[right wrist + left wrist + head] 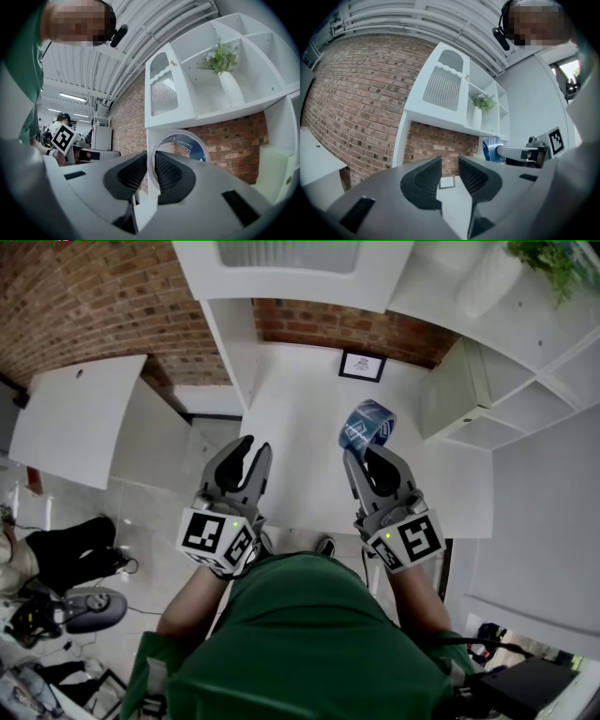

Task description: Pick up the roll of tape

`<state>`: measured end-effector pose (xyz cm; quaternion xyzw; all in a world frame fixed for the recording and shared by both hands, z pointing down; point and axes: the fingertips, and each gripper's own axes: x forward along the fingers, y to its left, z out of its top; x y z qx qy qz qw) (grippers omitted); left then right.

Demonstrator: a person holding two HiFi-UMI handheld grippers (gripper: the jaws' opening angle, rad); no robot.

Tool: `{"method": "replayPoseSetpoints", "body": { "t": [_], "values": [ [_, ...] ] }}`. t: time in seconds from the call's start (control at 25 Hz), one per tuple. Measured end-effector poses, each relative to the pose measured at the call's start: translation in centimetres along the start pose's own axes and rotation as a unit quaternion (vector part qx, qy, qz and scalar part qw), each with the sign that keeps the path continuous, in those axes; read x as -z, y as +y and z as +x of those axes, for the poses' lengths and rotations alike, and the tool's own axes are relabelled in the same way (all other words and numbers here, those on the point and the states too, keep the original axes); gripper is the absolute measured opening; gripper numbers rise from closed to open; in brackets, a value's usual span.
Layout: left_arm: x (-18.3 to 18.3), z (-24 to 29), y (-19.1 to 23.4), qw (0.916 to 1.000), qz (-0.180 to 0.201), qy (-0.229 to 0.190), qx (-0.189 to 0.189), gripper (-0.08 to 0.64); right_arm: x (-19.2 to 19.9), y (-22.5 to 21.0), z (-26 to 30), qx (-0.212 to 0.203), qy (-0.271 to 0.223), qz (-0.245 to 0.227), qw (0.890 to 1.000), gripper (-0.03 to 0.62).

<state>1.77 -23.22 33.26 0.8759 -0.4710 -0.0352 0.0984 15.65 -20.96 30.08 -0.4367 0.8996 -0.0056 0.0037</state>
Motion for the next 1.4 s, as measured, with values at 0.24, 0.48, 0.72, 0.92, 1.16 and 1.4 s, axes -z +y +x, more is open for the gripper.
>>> {"method": "replayPoseSetpoints", "body": {
  "t": [0.24,0.48,0.72,0.92,1.16,1.4],
  "values": [
    [0.1,0.2,-0.4,1.0,0.002,0.0,-0.002,0.123,0.0,-0.3,-0.4,-0.001,-0.001,-0.002,1.0,0.066],
    [0.3,0.3,-0.9,1.0,0.002,0.0,-0.006,0.123,0.1,-0.5,-0.8,-0.005,0.0,-0.004,1.0,0.066],
    [0.5,0.3,-1.5,0.9999,0.002,0.001,-0.01,0.123,0.1,-0.8,-1.3,-0.011,0.0,-0.002,1.0,0.066],
    [0.8,0.8,-2.3,0.9999,0.0,0.003,-0.012,0.123,0.2,-1.4,-2.0,-0.014,0.004,-0.002,1.0,0.066],
    [1.7,1.6,-3.9,0.9999,-0.004,0.005,-0.012,0.123,0.6,-2.5,-3.5,-0.016,0.009,-0.004,1.0,0.066],
    [2.9,3.0,-6.6,0.9999,-0.006,0.005,-0.013,0.123,1.2,-4.3,-5.8,-0.02,0.014,-0.007,1.0,0.066]
  ]
}}
